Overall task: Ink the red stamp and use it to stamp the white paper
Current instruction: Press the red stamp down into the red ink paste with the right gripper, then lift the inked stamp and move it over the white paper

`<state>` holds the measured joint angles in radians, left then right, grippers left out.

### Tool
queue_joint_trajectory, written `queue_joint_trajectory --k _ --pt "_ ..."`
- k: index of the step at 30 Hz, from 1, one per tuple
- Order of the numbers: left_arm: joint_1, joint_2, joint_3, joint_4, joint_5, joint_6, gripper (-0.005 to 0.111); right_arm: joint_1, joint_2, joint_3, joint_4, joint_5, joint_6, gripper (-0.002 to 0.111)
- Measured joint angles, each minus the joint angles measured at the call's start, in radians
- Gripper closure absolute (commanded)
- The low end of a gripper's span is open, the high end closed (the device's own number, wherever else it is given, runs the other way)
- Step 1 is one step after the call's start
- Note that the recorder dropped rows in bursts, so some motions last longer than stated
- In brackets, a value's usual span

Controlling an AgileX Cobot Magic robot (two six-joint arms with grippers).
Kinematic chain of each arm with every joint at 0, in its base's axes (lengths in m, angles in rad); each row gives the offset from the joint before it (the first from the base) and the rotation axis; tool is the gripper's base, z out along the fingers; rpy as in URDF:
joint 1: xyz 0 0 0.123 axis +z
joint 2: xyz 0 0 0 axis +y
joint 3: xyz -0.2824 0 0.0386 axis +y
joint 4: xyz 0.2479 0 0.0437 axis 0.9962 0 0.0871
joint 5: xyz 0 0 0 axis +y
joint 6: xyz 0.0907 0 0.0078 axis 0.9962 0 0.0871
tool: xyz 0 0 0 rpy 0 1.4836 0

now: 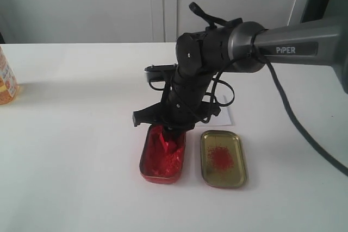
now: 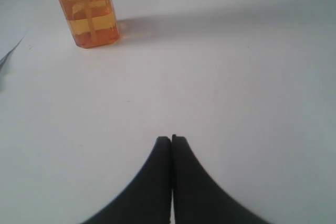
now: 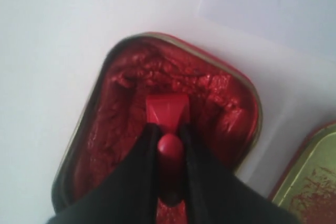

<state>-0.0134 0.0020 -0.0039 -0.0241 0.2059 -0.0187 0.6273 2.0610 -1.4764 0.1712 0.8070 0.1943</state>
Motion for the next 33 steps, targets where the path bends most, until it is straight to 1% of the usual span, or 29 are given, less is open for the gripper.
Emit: queue_joint_trajectory --k 11,29,33 --pt "0.0 0.0 0.0 0.0 0.0 0.0 0.107 -0.033 -0.066 0.0 0.007 0.006 -0.002 0.108" --pt "0.0 0.0 0.0 0.0 0.0 0.0 0.107 -0.038 -0.049 0.0 0.007 0.027 -0.004 0.108" --pt "0.0 0.0 0.0 0.0 0.0 0.0 0.107 -0.055 -0.079 -0.014 -0.021 0.019 -0.004 0.108"
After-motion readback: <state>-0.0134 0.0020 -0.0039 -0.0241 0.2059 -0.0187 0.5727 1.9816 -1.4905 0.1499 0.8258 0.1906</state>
